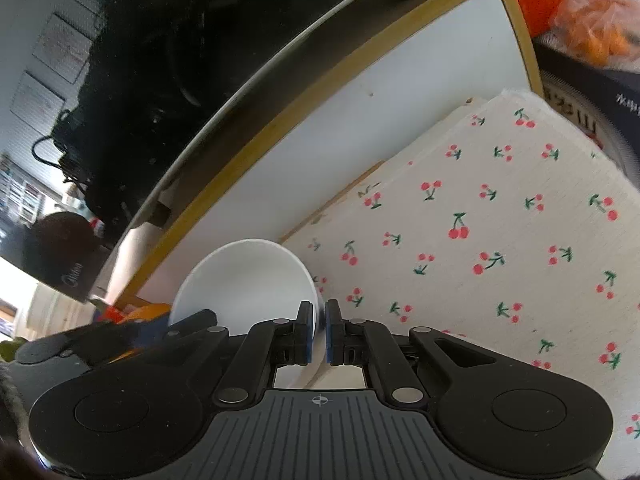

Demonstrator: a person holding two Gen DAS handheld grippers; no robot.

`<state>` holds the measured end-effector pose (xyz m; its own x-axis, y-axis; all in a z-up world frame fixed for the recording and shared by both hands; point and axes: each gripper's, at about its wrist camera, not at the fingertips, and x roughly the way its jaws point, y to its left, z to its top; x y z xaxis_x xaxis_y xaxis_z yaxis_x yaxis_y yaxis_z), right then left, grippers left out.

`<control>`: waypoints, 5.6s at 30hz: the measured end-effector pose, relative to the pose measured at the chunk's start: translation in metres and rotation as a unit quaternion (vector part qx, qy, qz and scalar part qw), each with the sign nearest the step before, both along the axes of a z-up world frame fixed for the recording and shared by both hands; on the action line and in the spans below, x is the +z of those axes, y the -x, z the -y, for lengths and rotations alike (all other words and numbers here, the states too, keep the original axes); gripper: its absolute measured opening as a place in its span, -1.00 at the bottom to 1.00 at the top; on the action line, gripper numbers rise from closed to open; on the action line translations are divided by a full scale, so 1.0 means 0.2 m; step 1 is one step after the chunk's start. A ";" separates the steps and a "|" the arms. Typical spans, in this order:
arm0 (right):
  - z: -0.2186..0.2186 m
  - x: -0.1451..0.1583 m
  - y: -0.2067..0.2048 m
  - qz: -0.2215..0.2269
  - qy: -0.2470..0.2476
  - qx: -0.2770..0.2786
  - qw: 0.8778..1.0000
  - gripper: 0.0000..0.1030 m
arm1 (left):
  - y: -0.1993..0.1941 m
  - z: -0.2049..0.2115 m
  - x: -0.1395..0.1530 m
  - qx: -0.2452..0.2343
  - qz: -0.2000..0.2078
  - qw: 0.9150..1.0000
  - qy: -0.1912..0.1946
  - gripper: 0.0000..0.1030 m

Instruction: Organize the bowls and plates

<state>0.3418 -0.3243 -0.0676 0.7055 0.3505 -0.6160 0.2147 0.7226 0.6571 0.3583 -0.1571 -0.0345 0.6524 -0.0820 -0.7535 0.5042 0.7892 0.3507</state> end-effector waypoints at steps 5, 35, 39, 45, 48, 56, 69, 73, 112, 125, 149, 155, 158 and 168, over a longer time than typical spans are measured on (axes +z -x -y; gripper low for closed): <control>0.03 0.02 0.01 0.011 -0.015 -0.008 1.000 -0.87 | 0.03 -0.01 0.04 -0.002 0.011 1.000 0.016 -0.87; 0.03 0.52 0.51 0.060 0.024 0.016 0.998 -0.84 | 0.63 -0.21 0.47 0.020 0.027 0.990 0.139 -0.85; -0.02 0.55 0.60 0.053 0.031 0.030 0.998 -0.84 | 0.71 -0.26 0.46 0.041 0.016 0.985 0.168 -0.85; -0.12 0.56 0.72 0.044 0.041 0.055 0.997 -0.83 | 0.85 -0.39 0.42 0.066 0.007 0.978 0.197 -0.85; -0.17 0.55 0.77 0.040 0.041 0.067 0.996 -0.82 | 0.91 -0.47 0.41 0.083 -0.004 0.973 0.216 -0.85; -0.33 0.52 0.87 0.044 0.047 0.105 0.992 -0.77 | 1.00 -0.69 0.35 0.132 -0.041 0.954 0.264 -0.85; -0.59 0.40 0.90 0.040 0.048 0.168 0.984 -0.75 | 1.10 -0.99 0.21 0.187 -0.069 0.934 0.298 -0.85; -0.67 0.35 0.88 0.031 0.040 0.181 0.982 -0.75 | 1.11 -1.06 0.18 0.195 -0.074 0.934 0.289 -0.85; -0.96 0.20 0.89 -0.001 0.078 0.247 0.966 -0.55 | 1.20 -1.26 0.07 0.231 -0.123 0.933 0.248 -0.48; -0.88 0.31 0.91 0.031 0.069 0.241 0.968 0.04 | 1.20 -1.23 0.14 0.240 -0.094 0.930 0.261 0.30; -0.18 0.32 0.84 0.046 0.017 -0.030 0.998 0.64 | 0.91 -0.70 0.26 0.172 -0.075 0.942 0.278 0.96; 0.03 0.22 0.84 0.019 -0.011 -0.089 0.996 0.64 | 0.80 -0.48 0.25 0.128 -0.073 0.951 0.271 0.95; 0.10 0.19 0.83 0.013 -0.022 -0.104 0.994 0.64 | 0.75 -0.37 0.23 0.108 -0.069 0.956 0.263 0.93; 0.28 0.07 0.76 -0.016 -0.054 -0.146 0.988 0.64 | 0.60 -0.12 0.15 0.050 -0.060 0.966 0.247 0.76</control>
